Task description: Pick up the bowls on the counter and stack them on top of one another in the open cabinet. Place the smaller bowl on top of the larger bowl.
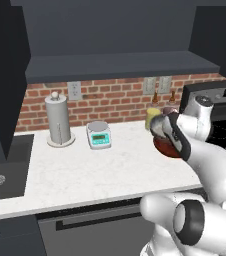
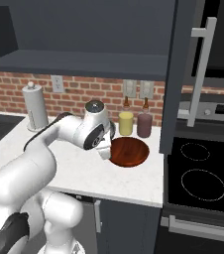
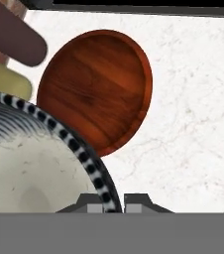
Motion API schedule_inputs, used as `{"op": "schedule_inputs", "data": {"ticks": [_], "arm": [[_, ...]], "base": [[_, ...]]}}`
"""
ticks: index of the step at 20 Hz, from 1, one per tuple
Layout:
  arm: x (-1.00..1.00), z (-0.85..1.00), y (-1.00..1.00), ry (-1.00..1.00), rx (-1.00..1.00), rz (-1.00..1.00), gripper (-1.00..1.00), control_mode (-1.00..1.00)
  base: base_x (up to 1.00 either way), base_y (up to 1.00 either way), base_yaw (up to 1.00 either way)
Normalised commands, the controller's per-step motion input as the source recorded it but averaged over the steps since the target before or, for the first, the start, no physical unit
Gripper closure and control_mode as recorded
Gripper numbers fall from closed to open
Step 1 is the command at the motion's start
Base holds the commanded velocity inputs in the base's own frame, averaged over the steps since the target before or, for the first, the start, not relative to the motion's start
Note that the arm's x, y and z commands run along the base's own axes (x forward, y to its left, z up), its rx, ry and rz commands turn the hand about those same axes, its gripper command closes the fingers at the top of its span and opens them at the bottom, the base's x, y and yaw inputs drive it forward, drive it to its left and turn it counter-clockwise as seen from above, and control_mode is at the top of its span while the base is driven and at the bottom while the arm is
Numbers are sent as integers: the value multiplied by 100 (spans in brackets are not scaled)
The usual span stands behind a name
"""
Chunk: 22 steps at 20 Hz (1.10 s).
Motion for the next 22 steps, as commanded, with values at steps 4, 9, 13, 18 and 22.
{"op": "schedule_inputs", "data": {"ticks": [4, 9, 13, 18, 22], "arm": [[4, -4, -6, 6, 7, 0, 100, -100], [44, -27, -26, 15, 1, 0, 100, -100], [21, -56, -25, 12, -2, 0, 100, -100], [22, -44, -24, 2, -2, 0, 100, -100], [24, -38, -14, 0, -1, 0, 100, -100]], "base": [[0, 0, 0], [0, 0, 0], [0, 0, 0], [0, 0, 0], [0, 0, 0]]}}
